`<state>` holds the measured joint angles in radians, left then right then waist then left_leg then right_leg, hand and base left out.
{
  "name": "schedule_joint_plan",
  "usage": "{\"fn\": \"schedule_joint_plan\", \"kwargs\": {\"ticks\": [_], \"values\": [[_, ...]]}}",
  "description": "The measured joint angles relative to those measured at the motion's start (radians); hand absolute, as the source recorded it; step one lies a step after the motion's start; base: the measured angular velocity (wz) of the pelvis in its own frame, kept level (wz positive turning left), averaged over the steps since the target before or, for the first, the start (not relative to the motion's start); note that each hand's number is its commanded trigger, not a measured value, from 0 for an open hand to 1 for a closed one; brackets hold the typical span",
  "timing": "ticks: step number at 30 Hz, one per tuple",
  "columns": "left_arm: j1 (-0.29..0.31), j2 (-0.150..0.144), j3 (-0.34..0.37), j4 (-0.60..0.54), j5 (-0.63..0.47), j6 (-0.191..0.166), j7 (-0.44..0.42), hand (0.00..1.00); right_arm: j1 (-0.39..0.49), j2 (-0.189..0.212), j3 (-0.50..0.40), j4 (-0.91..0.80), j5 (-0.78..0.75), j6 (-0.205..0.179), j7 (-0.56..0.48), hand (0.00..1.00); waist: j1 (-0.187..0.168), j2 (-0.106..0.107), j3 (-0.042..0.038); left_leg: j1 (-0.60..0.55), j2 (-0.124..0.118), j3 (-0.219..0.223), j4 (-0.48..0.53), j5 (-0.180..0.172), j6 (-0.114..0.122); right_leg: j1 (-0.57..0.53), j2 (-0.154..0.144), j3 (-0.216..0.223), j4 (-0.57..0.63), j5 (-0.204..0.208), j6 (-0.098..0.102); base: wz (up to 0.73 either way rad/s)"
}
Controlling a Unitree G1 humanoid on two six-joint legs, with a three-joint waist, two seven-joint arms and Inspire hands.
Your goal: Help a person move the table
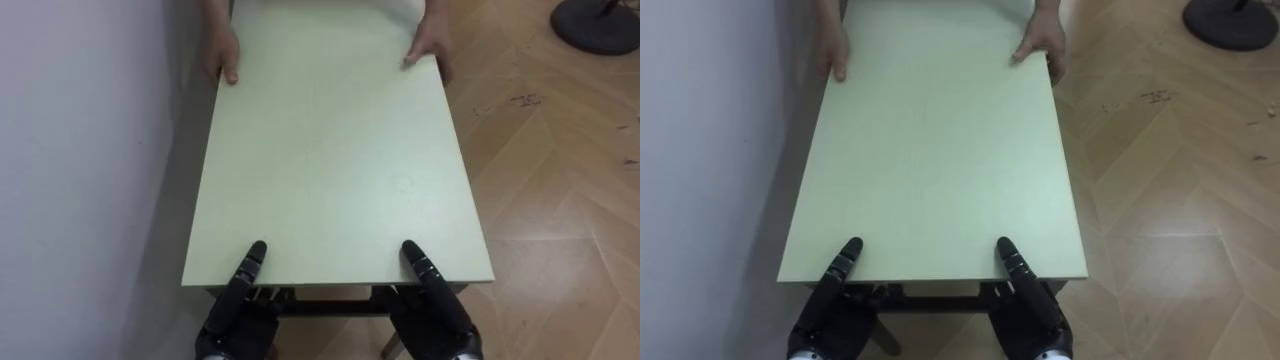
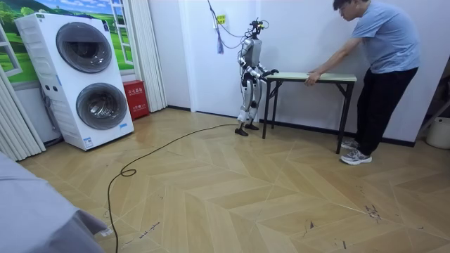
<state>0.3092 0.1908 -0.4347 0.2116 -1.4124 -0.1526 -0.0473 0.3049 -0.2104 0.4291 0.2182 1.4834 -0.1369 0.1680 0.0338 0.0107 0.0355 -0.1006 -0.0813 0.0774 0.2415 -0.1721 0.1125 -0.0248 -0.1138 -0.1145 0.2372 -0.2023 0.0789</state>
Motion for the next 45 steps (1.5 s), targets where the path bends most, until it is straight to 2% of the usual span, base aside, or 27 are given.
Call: {"fn": "schedule_joint_plan", "kwargs": {"ticks": [2,3,4,5,6,7,11,15,17,20,25,29,34,39,42,45], "values": [[0.002,-0.001,0.000,0.005,0.000,0.000,-0.003,1.00,0.001,0.001,0.000,0.001,0.000,0.001,-0.003,1.00,0.000,0.000,-0.0001,0.008,0.000,0.002,-0.005,0.000,0.000,0.005,0.000,0.002,0.000,0.000,0.000,-0.03],[0.003,-0.003,0.002,0.006,0.002,0.000,-0.004,0.87,0.001,0.001,-0.002,0.001,0.000,0.002,-0.004,1.00,0.000,0.000,-0.0003,0.009,0.000,0.002,-0.006,0.000,0.000,0.006,0.000,0.002,0.000,0.000,0.000,0.00],[0.003,-0.004,0.003,0.006,0.003,0.000,-0.004,0.79,0.001,0.001,-0.002,0.001,-0.001,0.002,-0.004,1.00,0.000,0.000,-0.0003,0.009,0.000,0.002,-0.006,0.000,0.000,0.006,0.000,0.002,0.000,0.000,0.000,0.00],[0.005,-0.004,0.004,0.006,0.003,0.000,-0.005,0.60,0.001,0.001,0.000,0.001,-0.001,0.002,-0.004,0.89,0.000,0.000,-0.0004,0.010,0.000,0.002,-0.006,0.000,0.000,0.006,0.000,0.002,0.000,0.000,0.000,0.00],[0.005,-0.004,0.005,0.006,0.003,0.000,-0.006,0.13,0.001,0.002,0.000,0.001,-0.001,0.002,-0.004,0.54,0.000,-0.001,-0.0005,0.010,0.000,0.002,-0.006,0.000,0.000,0.006,0.000,0.002,0.000,0.000,0.000,0.00],[0.006,-0.004,0.004,0.006,0.003,0.000,-0.007,0.00,0.001,0.002,0.000,0.001,-0.001,0.002,-0.004,0.00,-0.001,-0.001,-0.0005,0.010,0.000,0.002,-0.006,0.000,0.000,0.006,0.000,0.002,0.000,0.000,0.000,0.00],[0.008,-0.001,0.007,0.012,0.040,0.001,-0.007,0.00,0.003,0.000,0.005,0.002,-0.005,0.002,-0.002,0.00,-0.002,-0.002,-0.0014,0.012,0.000,0.004,-0.006,0.000,0.000,0.007,0.000,0.003,0.000,0.000,0.000,-0.01],[0.006,0.015,0.010,0.015,0.146,0.013,-0.008,0.00,0.009,-0.002,0.021,0.002,-0.067,0.002,0.027,0.00,-0.005,-0.008,-0.0080,0.020,0.002,0.003,-0.007,0.000,-0.001,0.015,0.002,0.004,-0.001,0.000,0.000,-0.01],[0.004,0.014,0.010,0.015,0.185,0.016,-0.010,0.00,0.011,-0.006,0.021,0.002,-0.086,0.004,0.028,0.00,-0.004,-0.006,-0.0095,0.026,0.003,0.003,-0.008,0.000,-0.001,0.021,0.002,0.004,-0.002,0.002,0.000,0.00],[0.003,0.011,0.016,0.004,0.229,0.025,-0.032,0.00,0.016,-0.016,0.020,0.002,-0.108,0.004,0.037,0.00,-0.005,-0.002,-0.0166,0.029,0.009,0.003,-0.009,0.000,-0.001,0.030,0.009,0.003,-0.019,0.018,-0.002,-0.04],[0.004,0.010,0.031,0.004,0.231,0.038,-0.030,0.00,0.026,-0.020,0.020,0.002,-0.146,0.005,0.077,0.00,-0.006,-0.002,-0.0168,0.028,0.018,0.005,-0.007,0.004,-0.008,0.029,0.017,0.000,-0.019,0.027,-0.009,-0.03],[0.004,0.008,0.034,0.002,0.286,0.038,-0.031,0.00,0.026,-0.015,0.020,0.002,-0.160,0.009,0.120,0.00,-0.009,-0.001,-0.0176,0.028,0.021,0.004,-0.008,0.006,-0.011,0.029,0.021,0.001,-0.019,0.030,-0.012,0.00],[0.003,-0.001,0.034,0.001,0.365,0.045,-0.052,0.00,0.023,-0.014,0.017,0.011,-0.213,0.039,0.159,0.00,-0.008,0.001,-0.0188,0.034,0.024,0.004,-0.010,0.008,-0.014,0.034,0.024,0.001,-0.021,0.034,-0.014,0.00],[0.001,-0.007,0.033,0.030,0.405,0.065,-0.094,0.00,0.012,0.019,-0.013,0.086,-0.282,0.061,0.185,0.00,-0.011,0.001,-0.0194,0.042,0.031,0.004,-0.012,0.006,-0.020,0.047,0.032,0.000,-0.034,0.041,-0.021,0.00],[0.000,-0.005,0.034,0.055,0.410,0.078,-0.112,0.00,0.007,0.016,-0.021,0.091,-0.312,0.074,0.186,0.00,-0.021,-0.001,-0.0191,0.044,0.033,0.003,-0.020,0.009,-0.024,0.047,0.034,0.000,-0.034,0.042,-0.021,0.00],[-0.008,0.003,0.035,0.118,0.469,0.086,-0.114,0.00,-0.012,0.016,-0.021,0.141,-0.388,0.075,0.193,0.00,-0.029,-0.006,-0.0173,0.054,0.036,0.004,-0.024,0.011,-0.027,0.055,0.038,0.001,-0.036,0.042,-0.021,0.00]]}}
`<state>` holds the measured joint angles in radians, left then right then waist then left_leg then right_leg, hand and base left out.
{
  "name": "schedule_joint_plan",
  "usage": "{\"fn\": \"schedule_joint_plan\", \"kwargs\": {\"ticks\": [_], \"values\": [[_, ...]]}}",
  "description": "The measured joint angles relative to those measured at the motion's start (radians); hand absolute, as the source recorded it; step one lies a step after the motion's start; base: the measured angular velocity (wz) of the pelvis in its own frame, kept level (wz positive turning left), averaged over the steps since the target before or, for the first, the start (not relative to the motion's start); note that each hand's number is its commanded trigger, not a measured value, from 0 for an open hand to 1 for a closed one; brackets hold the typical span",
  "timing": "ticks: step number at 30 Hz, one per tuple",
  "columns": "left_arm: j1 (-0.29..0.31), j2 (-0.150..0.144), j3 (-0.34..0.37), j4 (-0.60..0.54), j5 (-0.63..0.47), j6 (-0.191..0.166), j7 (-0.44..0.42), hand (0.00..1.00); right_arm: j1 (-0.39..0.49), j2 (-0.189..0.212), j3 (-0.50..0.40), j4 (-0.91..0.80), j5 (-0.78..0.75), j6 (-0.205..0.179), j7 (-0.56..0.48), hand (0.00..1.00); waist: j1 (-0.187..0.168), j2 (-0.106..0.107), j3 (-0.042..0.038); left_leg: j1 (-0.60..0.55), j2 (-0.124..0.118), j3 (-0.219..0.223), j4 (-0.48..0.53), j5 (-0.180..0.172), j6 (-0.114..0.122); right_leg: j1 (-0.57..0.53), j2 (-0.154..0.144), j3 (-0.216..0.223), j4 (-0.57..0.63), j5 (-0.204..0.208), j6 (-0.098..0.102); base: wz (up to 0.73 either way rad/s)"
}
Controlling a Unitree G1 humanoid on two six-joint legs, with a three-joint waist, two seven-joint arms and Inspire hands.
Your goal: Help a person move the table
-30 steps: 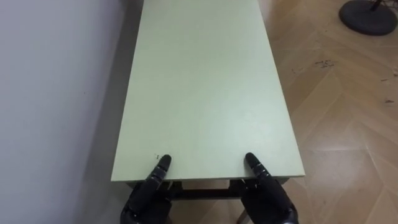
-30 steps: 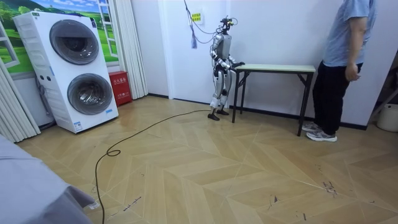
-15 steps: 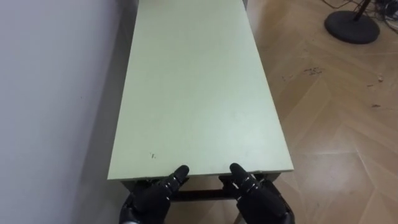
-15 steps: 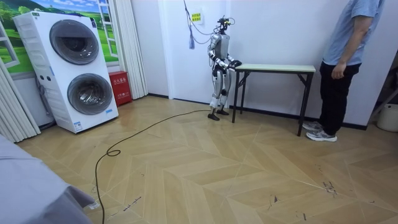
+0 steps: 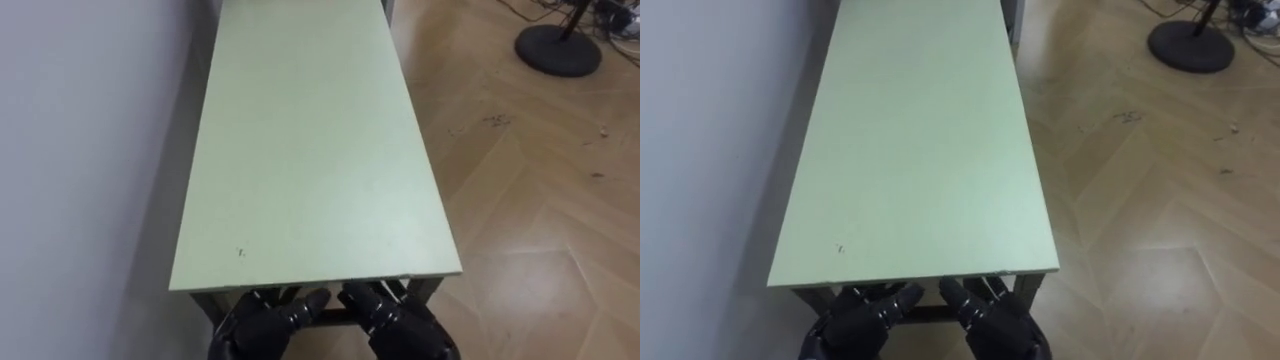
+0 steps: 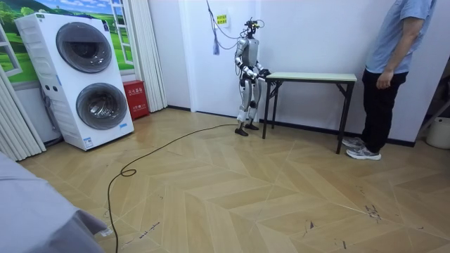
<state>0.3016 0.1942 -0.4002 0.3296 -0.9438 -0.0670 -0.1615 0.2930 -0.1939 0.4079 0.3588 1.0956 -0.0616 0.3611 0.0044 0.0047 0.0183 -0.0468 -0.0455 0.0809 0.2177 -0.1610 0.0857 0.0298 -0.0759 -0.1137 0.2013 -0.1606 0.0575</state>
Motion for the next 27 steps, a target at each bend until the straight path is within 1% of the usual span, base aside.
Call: {"fn": "schedule_joint_plan", "kwargs": {"ticks": [1,3,5,6,8,11,13,17,18,20,22,23,24,25,27], "values": [[-0.004,0.000,0.000,0.021,0.012,0.002,0.000,0.00,-0.003,0.000,0.000,0.014,-0.016,0.000,-0.002,0.00,-0.001,-0.001,0.0008,0.005,0.000,0.000,-0.003,0.000,-0.001,0.004,0.001,0.000,-0.001,0.000,0.000,0.00],[-0.008,0.010,0.000,0.076,0.067,0.009,0.000,0.00,-0.011,-0.008,-0.001,0.081,-0.088,0.000,-0.001,0.00,-0.002,-0.012,-0.0065,0.008,0.001,-0.001,-0.006,0.000,-0.002,0.007,0.002,-0.005,-0.004,0.000,0.000,0.00],[-0.009,0.017,0.000,0.098,0.074,0.014,0.000,0.00,-0.012,-0.019,-0.002,0.126,-0.140,0.002,-0.001,0.00,-0.001,-0.019,-0.0064,0.006,0.002,-0.002,-0.005,0.000,-0.002,0.010,0.001,-0.019,-0.015,0.002,-0.004,0.02],[-0.009,0.018,0.000,0.116,0.073,0.016,0.000,0.00,-0.015,-0.021,-0.009,0.157,-0.175,0.011,-0.001,0.00,-0.003,-0.020,-0.0064,0.005,0.001,-0.003,-0.006,0.000,-0.003,0.010,0.001,-0.025,-0.016,0.003,-0.004,0.00],[-0.009,0.020,0.001,0.131,0.073,0.023,0.000,0.00,-0.018,-0.021,-0.026,0.193,-0.221,0.021,-0.001,0.00,-0.003,-0.020,-0.0064,0.007,0.001,-0.003,-0.009,0.000,-0.002,0.010,0.000,-0.026,-0.016,0.003,-0.004,0.00],[-0.020,0.019,0.002,0.192,0.074,0.023,-0.004,0.00,-0.023,-0.018,-0.045,0.252,-0.252,0.022,-0.009,0.00,-0.001,-0.018,-0.0057,0.013,0.001,-0.003,-0.013,0.000,-0.002,0.013,0.000,-0.026,-0.017,0.003,-0.004,0.00],[-0.023,0.021,0.002,0.232,0.073,0.024,-0.004,0.00,-0.034,-0.020,-0.045,0.297,-0.272,0.022,-0.019,0.00,-0.002,-0.017,-0.0042,0.017,0.002,-0.002,-0.015,-0.001,-0.004,0.018,0.001,-0.026,-0.017,0.002,-0.004,0.00],[-0.028,0.024,0.005,0.295,0.077,0.026,-0.002,0.00,-0.075,-0.018,-0.048,0.427,-0.326,0.034,-0.043,0.00,0.002,-0.021,-0.0019,0.021,0.003,-0.002,-0.017,-0.002,-0.005,0.020,0.002,-0.027,-0.018,0.002,-0.004,0.00],[-0.038,0.018,0.018,0.329,0.084,0.026,-0.003,0.00,-0.095,-0.011,-0.060,0.465,-0.349,0.035,-0.046,0.00,0.002,-0.021,-0.0020,0.020,0.003,-0.003,-0.018,-0.002,-0.006,0.020,0.002,-0.029,-0.018,0.002,-0.004,0.00],[-0.050,0.011,0.042,0.372,0.085,0.026,-0.003,0.00,-0.105,-0.002,-0.087,0.521,-0.367,0.034,-0.055,0.00,0.003,-0.022,-0.0033,0.022,0.003,-0.001,-0.019,-0.003,-0.006,0.020,0.003,-0.027,-0.020,0.002,-0.004,-0.02],[-0.049,0.009,0.067,0.401,0.084,0.025,0.001,0.00,-0.111,0.000,-0.116,0.545,-0.377,0.035,-0.062,0.00,0.002,-0.022,-0.0045,0.022,0.004,-0.001,-0.020,-0.003,-0.006,0.020,0.003,-0.028,-0.020,0.002,-0.004,0.00],[-0.047,0.009,0.081,0.420,0.084,0.023,0.006,0.00,-0.108,0.000,-0.129,0.566,-0.375,0.034,-0.071,0.00,0.003,-0.023,-0.0069,0.024,0.004,-0.001,-0.020,-0.002,-0.007,0.021,0.003,-0.028,-0.021,0.003,-0.004,0.00],[-0.050,0.008,0.091,0.454,0.088,0.021,0.013,0.00,-0.107,0.001,-0.140,0.593,-0.375,0.035,-0.091,0.00,0.003,-0.023,-0.0110,0.026,0.004,-0.001,-0.020,-0.002,-0.007,0.023,0.004,-0.028,-0.021,0.002,-0.004,0.00],[-0.051,0.008,0.097,0.470,0.096,0.021,0.020,0.00,-0.108,0.003,-0.148,0.609,-0.376,0.035,-0.099,0.00,0.003,-0.024,-0.0115,0.030,0.004,-0.001,-0.020,-0.002,-0.007,0.022,0.004,-0.028,-0.022,0.002,-0.004,-0.03],[-0.051,0.005,0.124,0.545,0.168,0.023,0.053,0.00,-0.104,0.004,-0.158,0.654,-0.390,0.041,-0.138,0.00,0.003,-0.027,-0.0143,0.040,0.003,0.003,-0.026,-0.002,-0.007,0.030,0.004,-0.028,-0.032,0.003,-0.004,-0.06]]}}
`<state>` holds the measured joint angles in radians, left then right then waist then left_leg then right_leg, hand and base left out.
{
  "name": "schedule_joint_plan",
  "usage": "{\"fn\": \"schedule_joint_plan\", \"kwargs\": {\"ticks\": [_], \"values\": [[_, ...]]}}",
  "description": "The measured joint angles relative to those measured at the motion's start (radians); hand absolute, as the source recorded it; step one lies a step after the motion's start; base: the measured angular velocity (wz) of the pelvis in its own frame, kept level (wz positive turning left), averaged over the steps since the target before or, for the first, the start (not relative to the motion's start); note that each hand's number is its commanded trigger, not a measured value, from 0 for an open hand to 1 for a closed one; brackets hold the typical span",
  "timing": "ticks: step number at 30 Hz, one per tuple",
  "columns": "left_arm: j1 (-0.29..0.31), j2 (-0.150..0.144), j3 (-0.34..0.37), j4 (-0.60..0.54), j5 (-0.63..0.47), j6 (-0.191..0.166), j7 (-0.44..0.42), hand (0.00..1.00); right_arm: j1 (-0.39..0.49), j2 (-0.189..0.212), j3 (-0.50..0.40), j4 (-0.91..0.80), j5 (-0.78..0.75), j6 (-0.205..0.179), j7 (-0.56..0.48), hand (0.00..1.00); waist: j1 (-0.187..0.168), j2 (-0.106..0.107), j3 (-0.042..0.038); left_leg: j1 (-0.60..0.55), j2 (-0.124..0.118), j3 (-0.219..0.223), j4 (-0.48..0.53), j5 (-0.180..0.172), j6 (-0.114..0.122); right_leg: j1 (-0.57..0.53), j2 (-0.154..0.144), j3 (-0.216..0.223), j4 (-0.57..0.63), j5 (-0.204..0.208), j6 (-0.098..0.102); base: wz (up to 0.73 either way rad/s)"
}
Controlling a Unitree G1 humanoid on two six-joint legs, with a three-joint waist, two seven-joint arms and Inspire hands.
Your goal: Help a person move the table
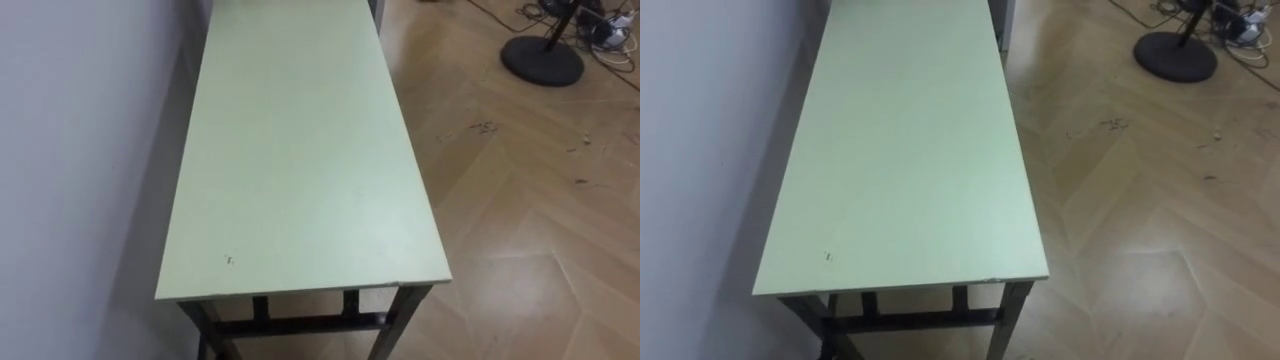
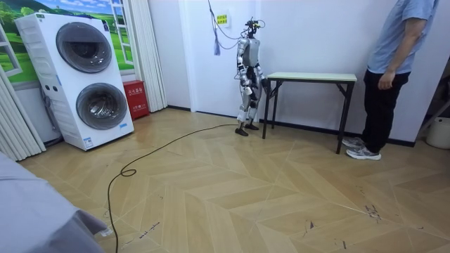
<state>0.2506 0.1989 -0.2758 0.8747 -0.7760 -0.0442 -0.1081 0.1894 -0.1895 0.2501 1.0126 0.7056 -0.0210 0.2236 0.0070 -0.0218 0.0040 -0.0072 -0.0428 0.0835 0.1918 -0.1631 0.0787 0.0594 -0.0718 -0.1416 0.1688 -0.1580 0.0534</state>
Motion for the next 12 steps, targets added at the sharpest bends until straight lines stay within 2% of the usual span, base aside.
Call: {"fn": "schedule_joint_plan", "kwargs": {"ticks": [4,6,8,12], "values": [[0.009,-0.016,0.033,0.078,0.077,0.001,0.046,0.00,0.013,0.005,-0.001,0.056,-0.012,0.001,-0.042,0.00,0.001,0.002,0.0007,0.004,0.000,0.000,-0.004,0.000,0.000,0.002,0.000,0.002,-0.001,0.000,0.000,0.00],[0.011,-0.044,0.088,0.117,0.118,0.001,0.082,0.00,0.012,0.027,-0.031,0.116,-0.010,0.001,-0.063,0.00,0.003,0.007,0.0061,0.017,0.000,0.000,-0.012,-0.001,-0.001,0.015,0.000,0.003,-0.003,0.000,0.000,0.00],[0.007,-0.065,0.133,0.135,0.173,0.000,0.106,0.00,0.003,0.039,-0.046,0.137,-0.009,0.002,-0.070,0.00,0.003,0.008,0.0071,0.022,0.001,0.000,-0.014,-0.002,-0.002,0.025,0.001,0.004,-0.003,0.000,0.000,0.00],[0.001,-0.070,0.179,0.147,0.317,0.000,0.165,0.00,-0.014,0.041,-0.048,0.171,-0.010,0.025,-0.077,0.00,0.004,0.005,0.0056,0.038,0.002,-0.001,-0.017,-0.005,-0.008,0.038,0.003,0.005,-0.006,0.000,0.000,0.00]]}}
